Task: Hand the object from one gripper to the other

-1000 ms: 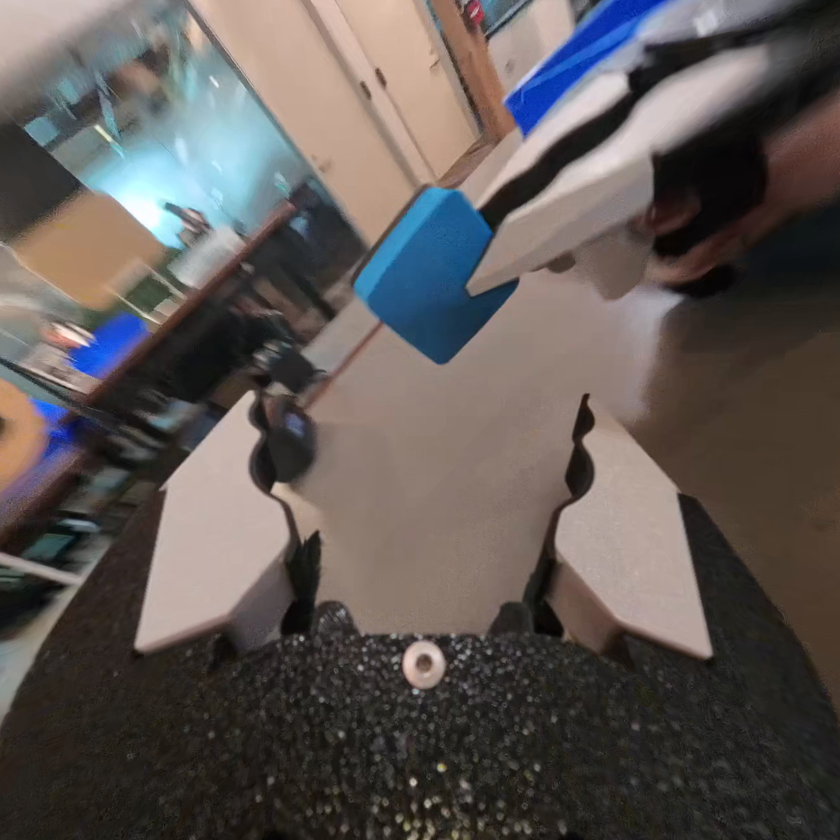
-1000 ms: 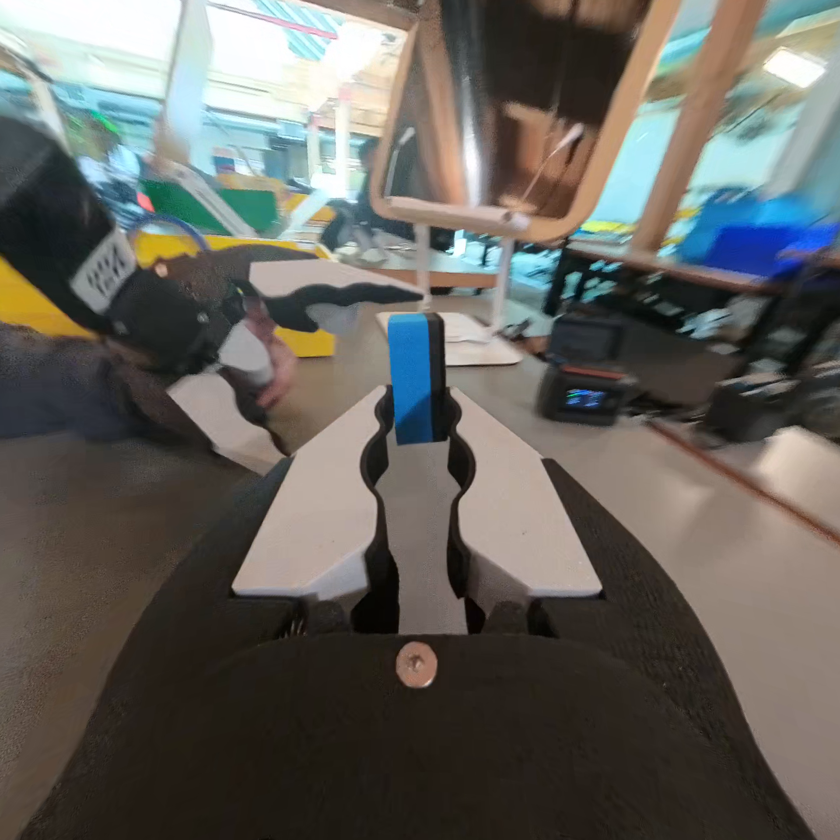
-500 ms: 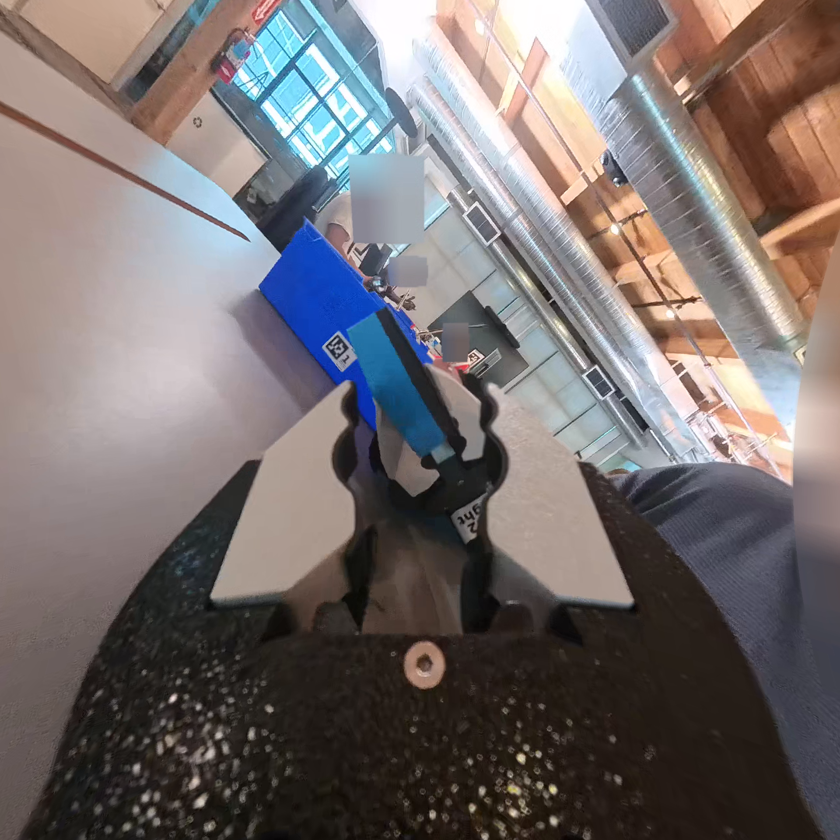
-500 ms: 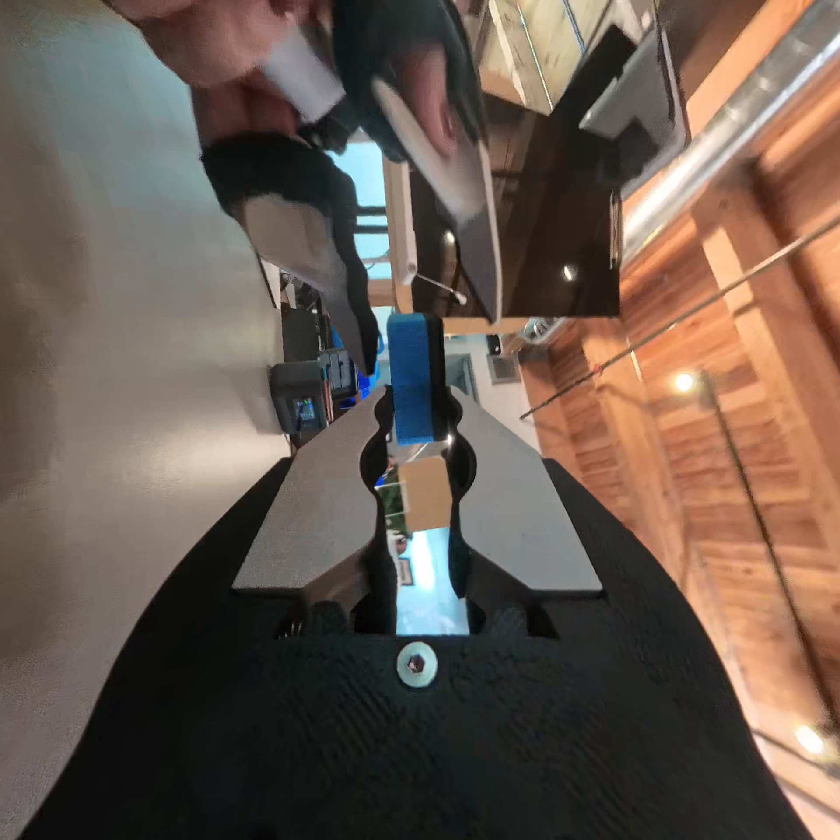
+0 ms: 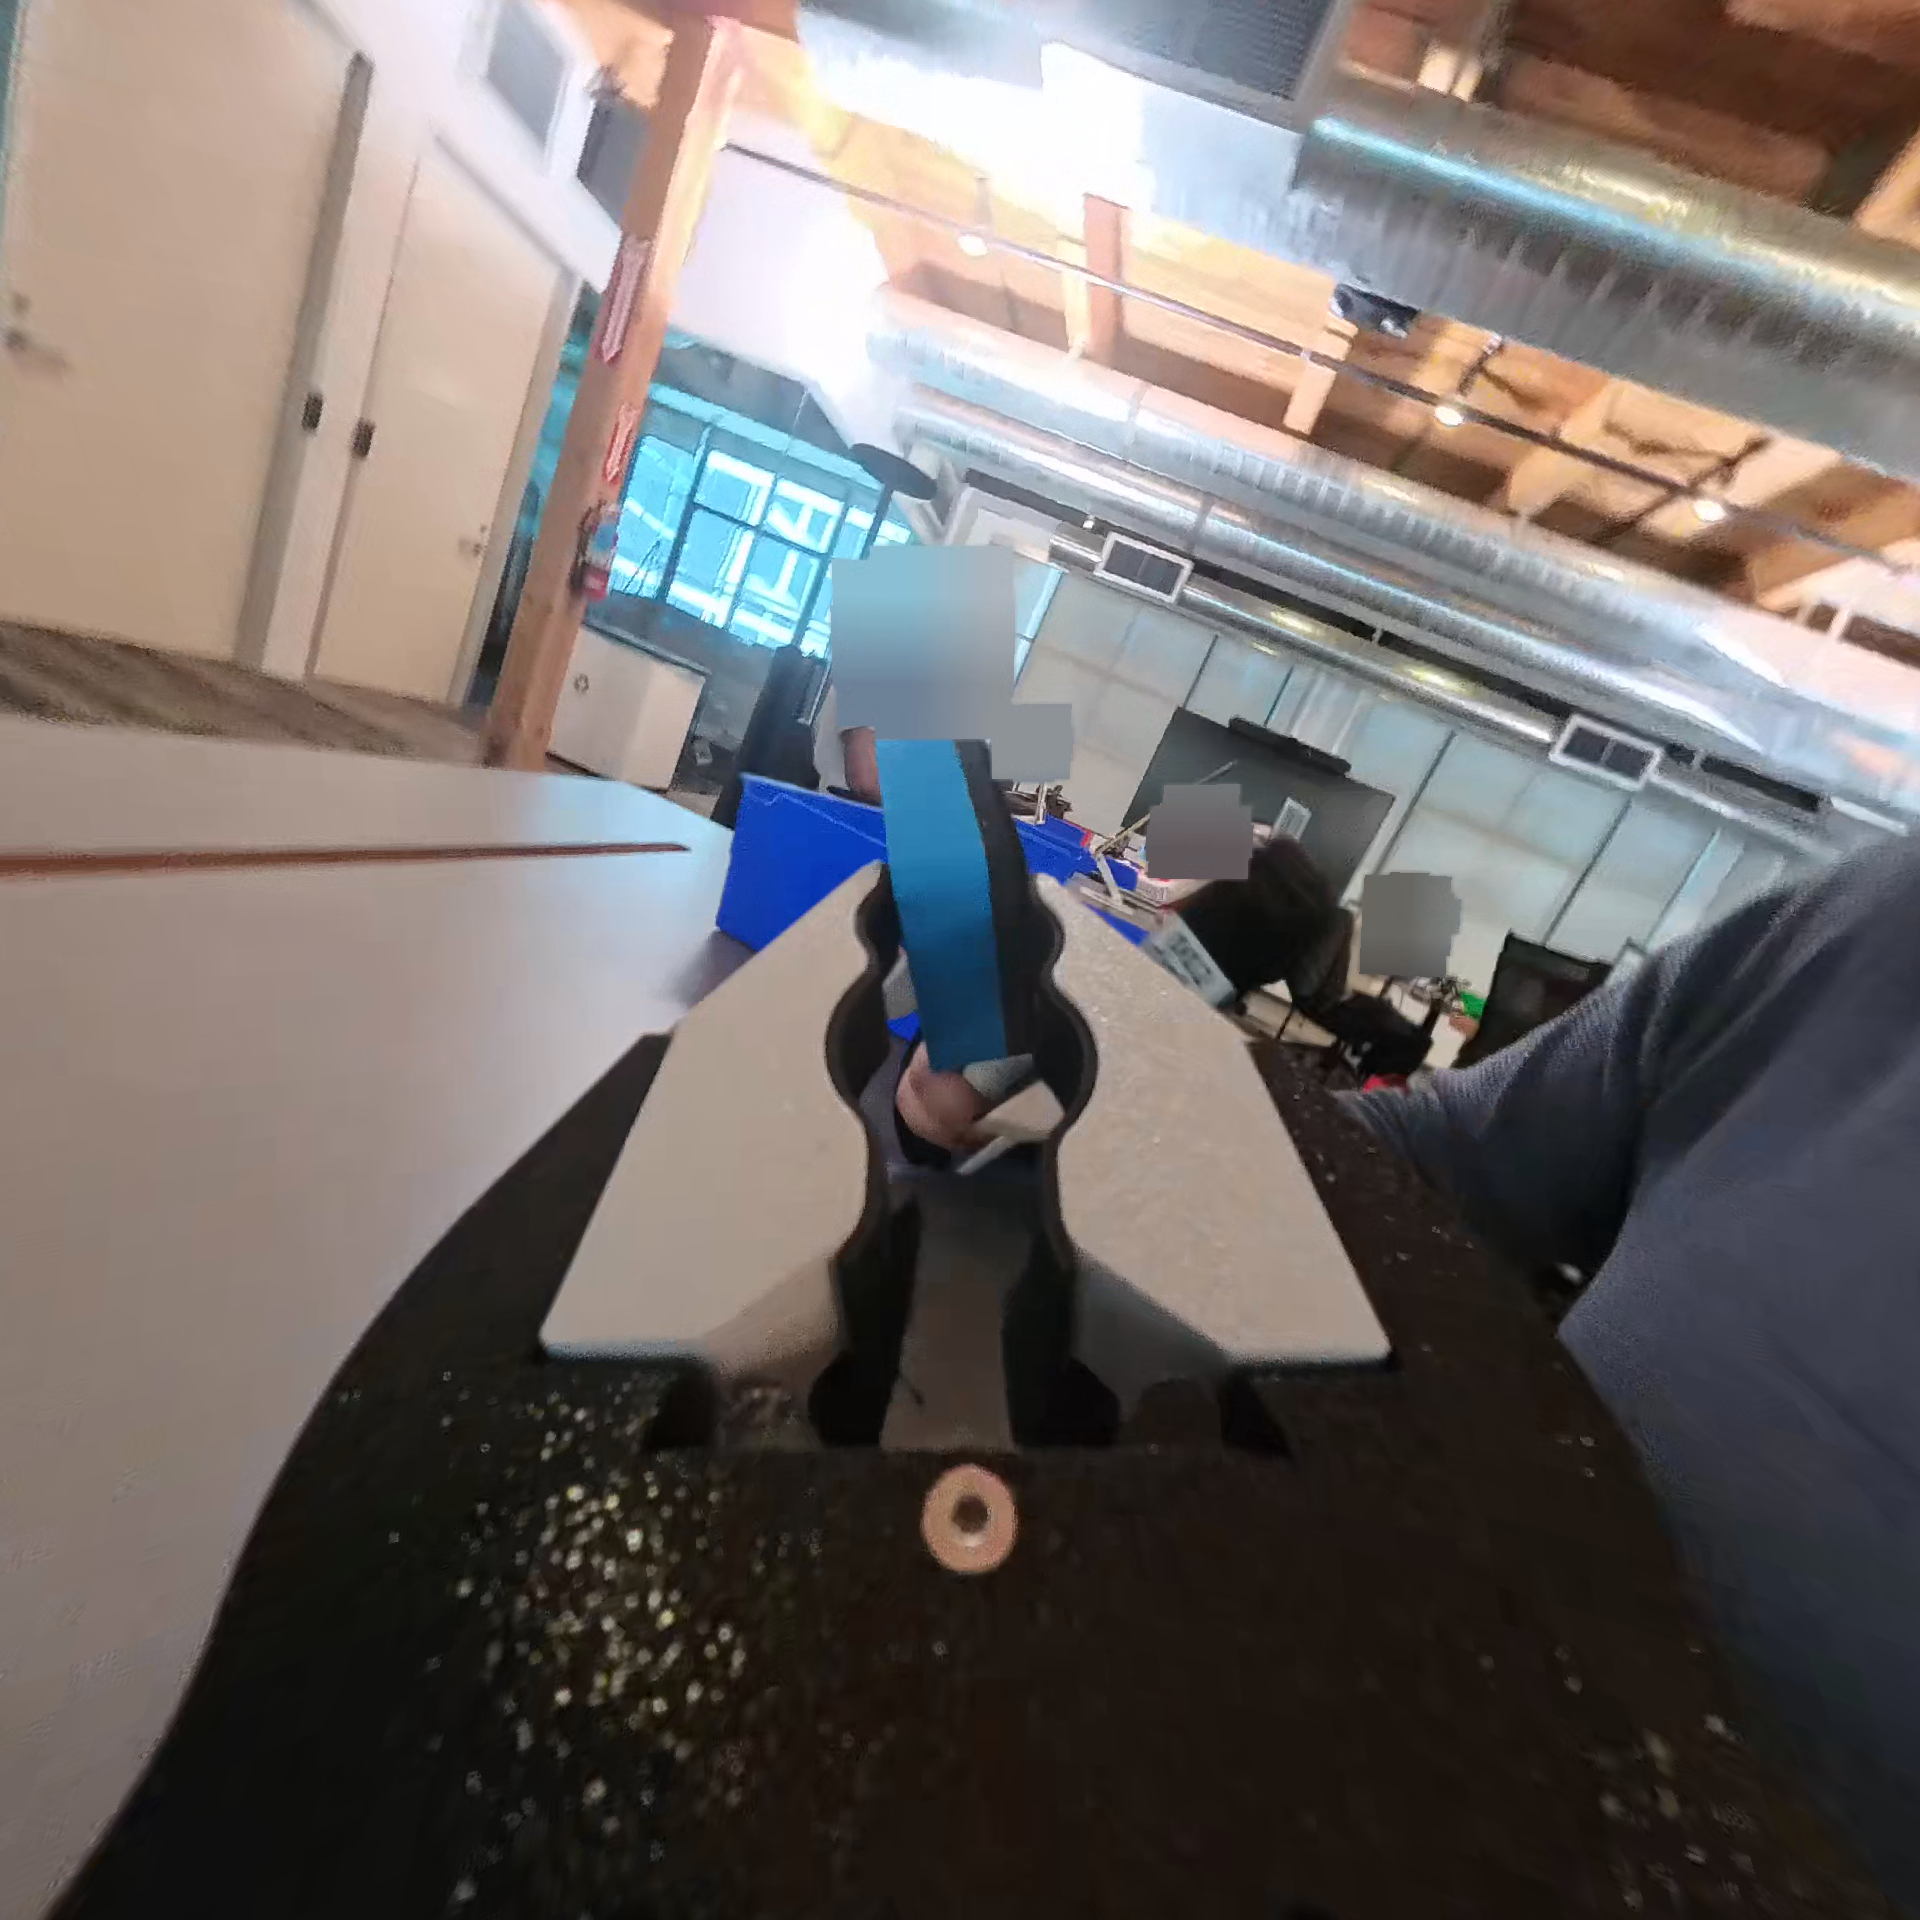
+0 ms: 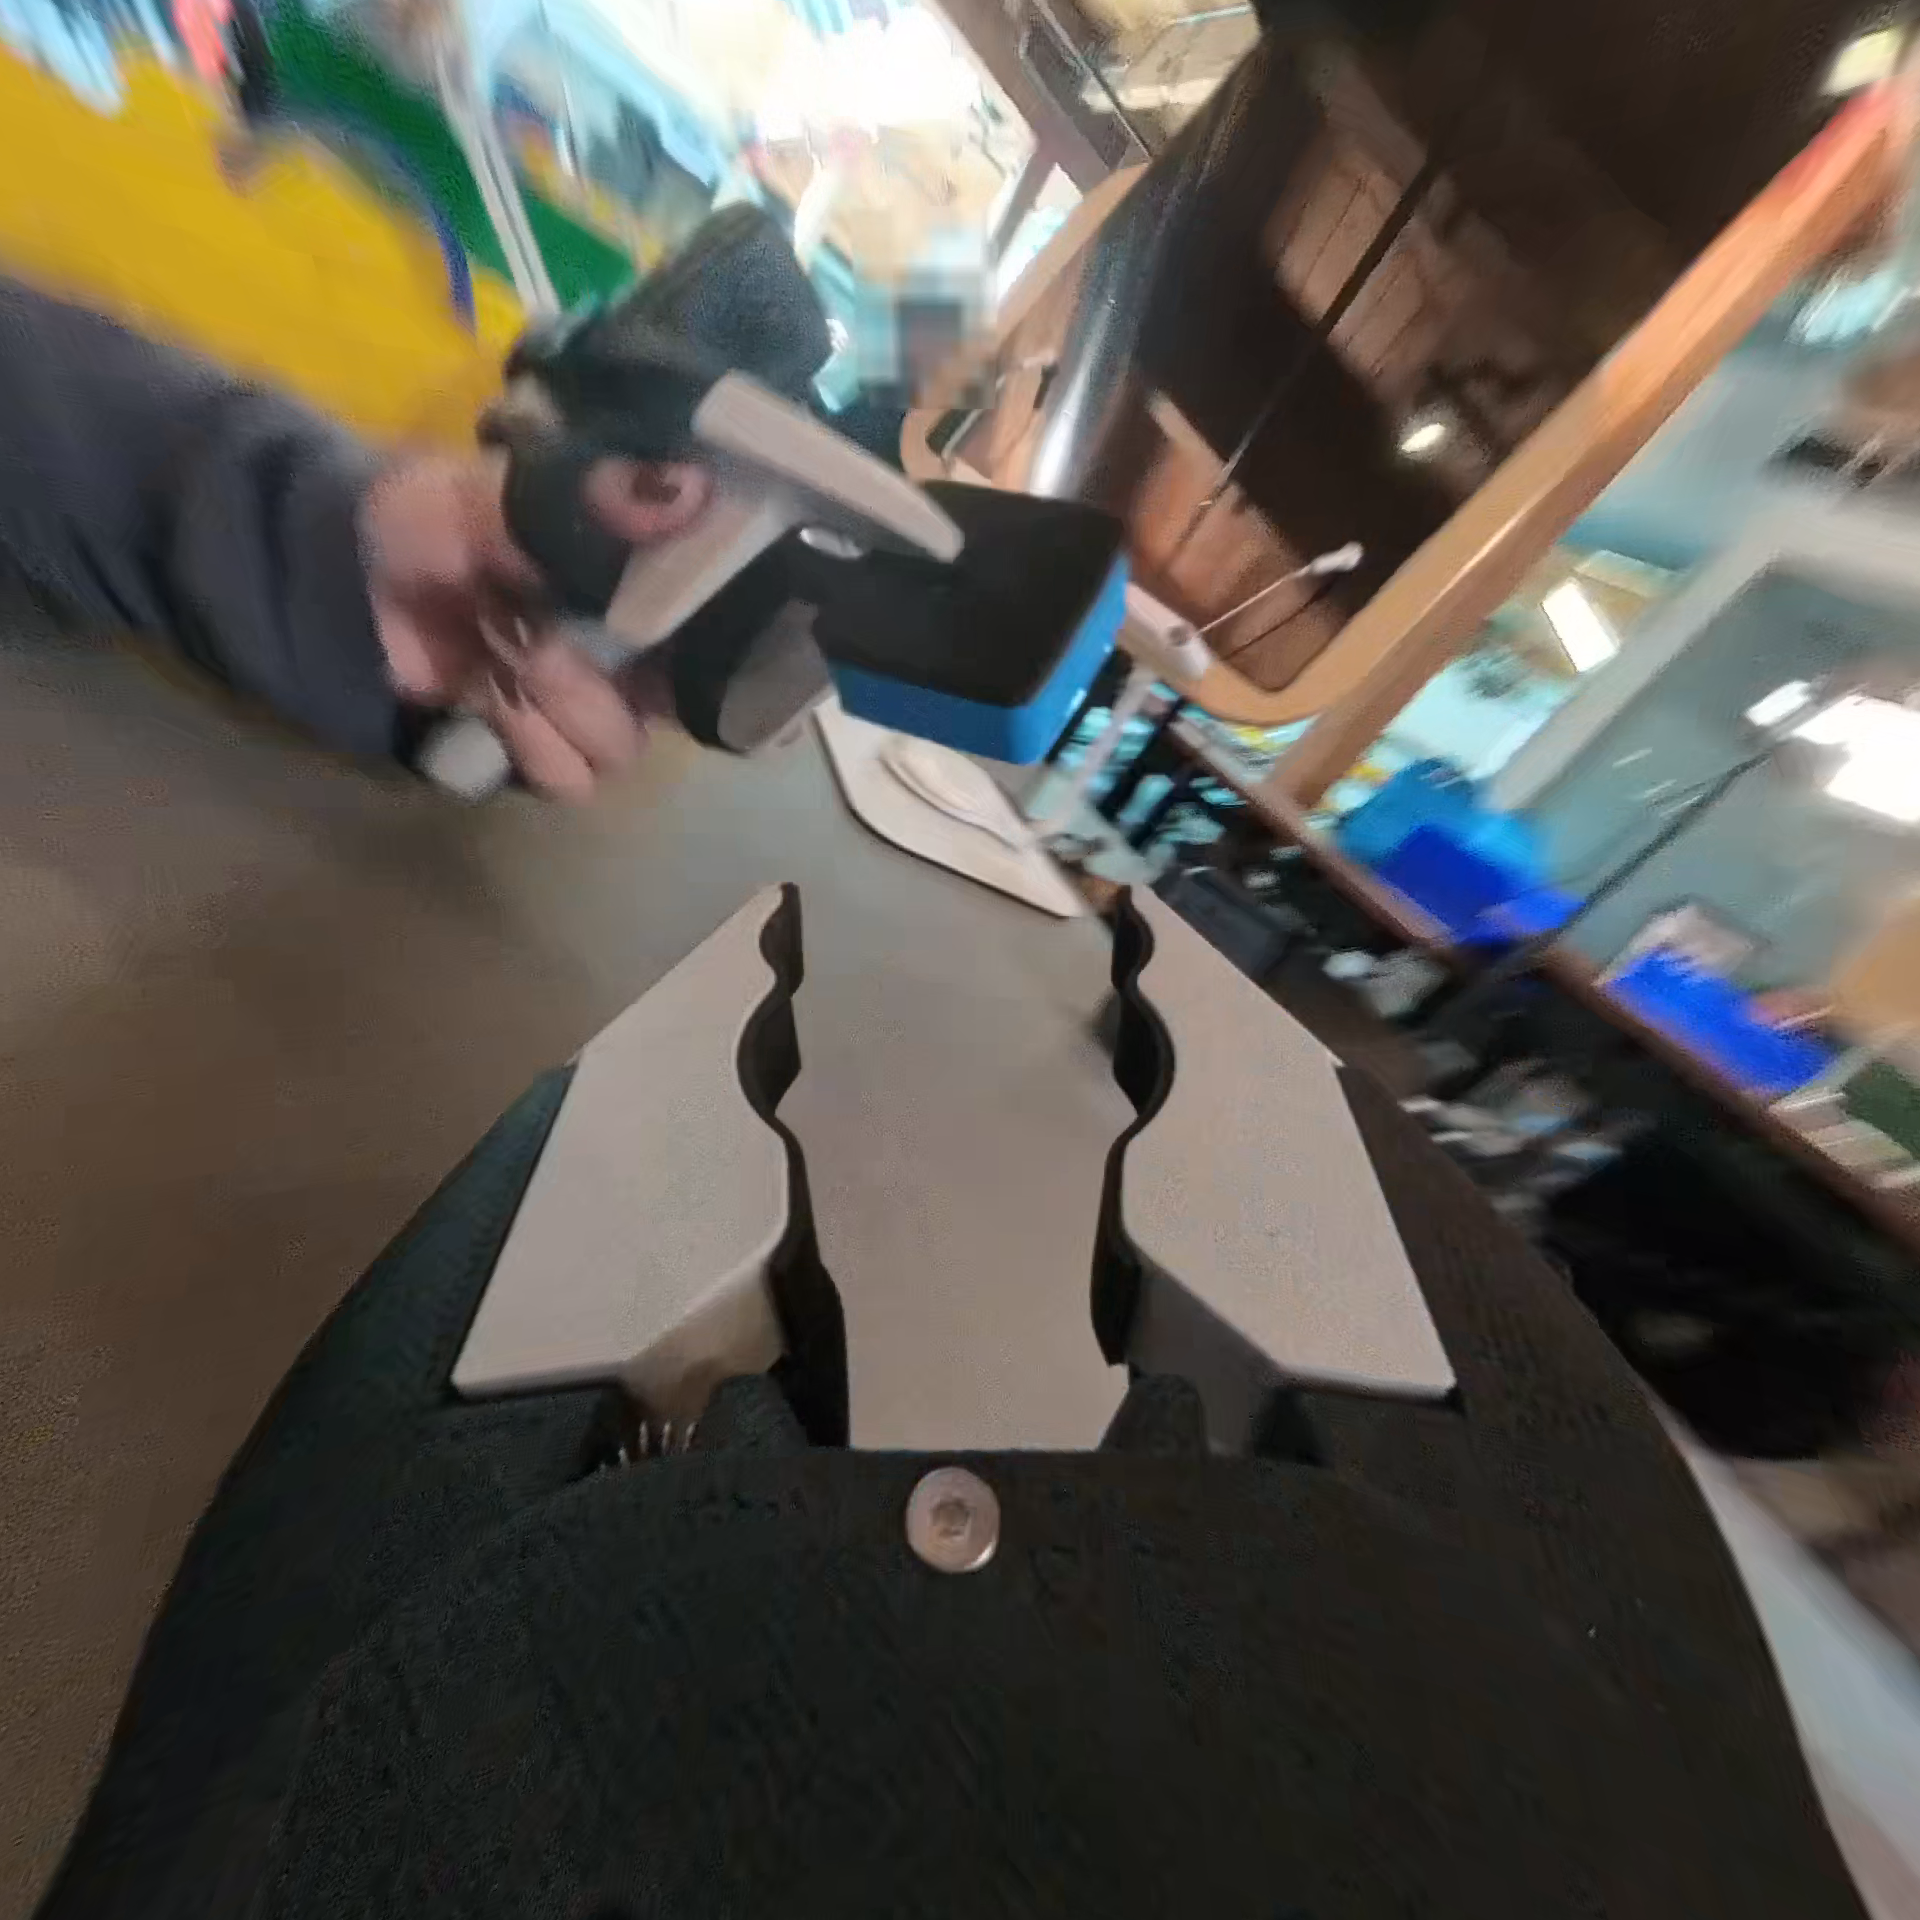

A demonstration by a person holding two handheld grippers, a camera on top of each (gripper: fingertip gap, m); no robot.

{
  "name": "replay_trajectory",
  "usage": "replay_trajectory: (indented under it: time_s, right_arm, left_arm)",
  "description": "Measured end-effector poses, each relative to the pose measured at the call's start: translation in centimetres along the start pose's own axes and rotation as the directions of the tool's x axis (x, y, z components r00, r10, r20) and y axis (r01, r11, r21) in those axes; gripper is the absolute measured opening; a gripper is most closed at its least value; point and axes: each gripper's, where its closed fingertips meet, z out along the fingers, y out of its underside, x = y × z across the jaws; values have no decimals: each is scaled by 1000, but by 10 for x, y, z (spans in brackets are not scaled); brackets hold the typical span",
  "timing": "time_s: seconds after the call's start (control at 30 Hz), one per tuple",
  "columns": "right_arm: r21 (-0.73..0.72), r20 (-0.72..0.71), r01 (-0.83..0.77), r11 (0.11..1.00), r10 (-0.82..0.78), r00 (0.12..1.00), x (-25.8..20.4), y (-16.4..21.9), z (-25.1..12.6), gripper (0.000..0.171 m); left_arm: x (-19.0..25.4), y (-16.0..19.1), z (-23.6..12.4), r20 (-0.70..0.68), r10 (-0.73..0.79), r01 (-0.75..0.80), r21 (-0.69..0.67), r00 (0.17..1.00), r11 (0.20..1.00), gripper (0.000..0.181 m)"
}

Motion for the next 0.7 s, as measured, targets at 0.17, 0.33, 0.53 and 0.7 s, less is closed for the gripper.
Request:
replay_trajectory:
  time_s: [0.17, 0.33, 0.53, 0.7]
  right_arm:
    - [31, 301, -659, 752, 622, 723, -1, -17, -5, 58]
    - [-60, 385, -787, 614, 741, 549, -10, -19, -2, 57]
    - [-89, 435, -776, 624, 726, 533, -24, -24, -2, 21]
    - [-67, 383, -724, 687, 687, 617, -17, -21, -2, 19]
  left_arm:
    - [11, 4, -1, -108, 12, -12, 0, 994, 1000, 20]
    - [20, 19, 6, -130, 108, -117, -61, 986, 991, 20]
    - [21, 29, 10, -132, 156, -169, -99, 979, 981, 20]
    - [10, 30, 10, -74, 79, -87, -121, 994, 989, 21]
